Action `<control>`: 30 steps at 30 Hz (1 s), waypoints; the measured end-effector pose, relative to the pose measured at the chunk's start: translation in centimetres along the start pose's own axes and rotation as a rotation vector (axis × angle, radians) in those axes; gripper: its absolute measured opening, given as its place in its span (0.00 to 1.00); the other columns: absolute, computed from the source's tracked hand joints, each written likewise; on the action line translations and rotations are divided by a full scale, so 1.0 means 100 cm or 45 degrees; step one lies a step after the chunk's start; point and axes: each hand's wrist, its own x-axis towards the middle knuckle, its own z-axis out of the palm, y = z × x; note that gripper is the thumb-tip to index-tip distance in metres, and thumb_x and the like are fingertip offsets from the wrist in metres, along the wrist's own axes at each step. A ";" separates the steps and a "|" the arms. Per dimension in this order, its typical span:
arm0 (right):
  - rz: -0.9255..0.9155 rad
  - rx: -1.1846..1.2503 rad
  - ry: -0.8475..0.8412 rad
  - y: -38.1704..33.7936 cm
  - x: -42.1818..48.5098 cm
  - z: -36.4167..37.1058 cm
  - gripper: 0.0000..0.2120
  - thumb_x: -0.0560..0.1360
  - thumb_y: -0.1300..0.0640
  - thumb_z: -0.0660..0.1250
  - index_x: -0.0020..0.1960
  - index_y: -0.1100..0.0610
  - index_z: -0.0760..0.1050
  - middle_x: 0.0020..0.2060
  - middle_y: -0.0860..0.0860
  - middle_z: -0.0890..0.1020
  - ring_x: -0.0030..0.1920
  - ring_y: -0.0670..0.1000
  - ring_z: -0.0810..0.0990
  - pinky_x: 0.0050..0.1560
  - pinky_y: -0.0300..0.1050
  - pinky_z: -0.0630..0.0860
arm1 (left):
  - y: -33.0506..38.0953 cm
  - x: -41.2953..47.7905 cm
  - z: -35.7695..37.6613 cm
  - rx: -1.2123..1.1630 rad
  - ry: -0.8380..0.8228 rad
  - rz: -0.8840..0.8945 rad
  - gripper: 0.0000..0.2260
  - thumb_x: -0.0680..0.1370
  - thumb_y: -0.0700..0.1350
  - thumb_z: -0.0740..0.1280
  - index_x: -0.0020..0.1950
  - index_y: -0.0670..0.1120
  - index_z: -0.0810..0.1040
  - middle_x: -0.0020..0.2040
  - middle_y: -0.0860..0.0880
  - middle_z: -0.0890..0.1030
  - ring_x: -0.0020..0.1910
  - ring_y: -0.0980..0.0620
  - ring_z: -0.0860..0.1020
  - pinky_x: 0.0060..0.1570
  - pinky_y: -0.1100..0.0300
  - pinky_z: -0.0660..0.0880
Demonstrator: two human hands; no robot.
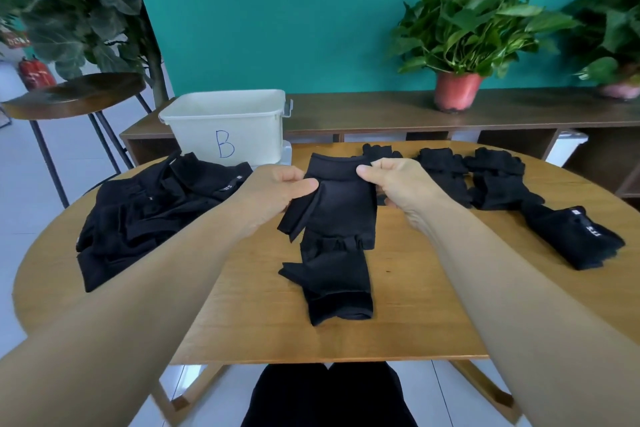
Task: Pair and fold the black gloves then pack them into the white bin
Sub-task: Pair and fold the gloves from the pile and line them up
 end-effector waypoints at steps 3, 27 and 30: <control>0.006 0.000 0.010 0.008 0.022 0.005 0.06 0.78 0.55 0.68 0.46 0.57 0.79 0.39 0.45 0.80 0.37 0.41 0.75 0.34 0.33 0.70 | -0.013 0.020 0.000 0.019 0.018 -0.005 0.20 0.69 0.56 0.70 0.48 0.39 0.80 0.43 0.44 0.79 0.42 0.48 0.75 0.50 0.52 0.72; -0.053 0.036 -0.022 0.042 0.068 0.019 0.15 0.78 0.55 0.68 0.48 0.70 0.76 0.42 0.55 0.81 0.44 0.51 0.78 0.52 0.50 0.78 | -0.043 0.054 0.001 0.121 0.005 0.038 0.11 0.79 0.46 0.69 0.37 0.55 0.81 0.34 0.62 0.82 0.36 0.66 0.78 0.47 0.64 0.73; -0.055 0.035 -0.031 0.051 0.059 0.019 0.15 0.78 0.56 0.68 0.50 0.70 0.77 0.42 0.56 0.81 0.43 0.51 0.77 0.51 0.49 0.77 | -0.049 0.045 0.004 0.117 -0.040 0.035 0.08 0.79 0.45 0.69 0.40 0.51 0.80 0.35 0.60 0.83 0.39 0.65 0.79 0.50 0.63 0.73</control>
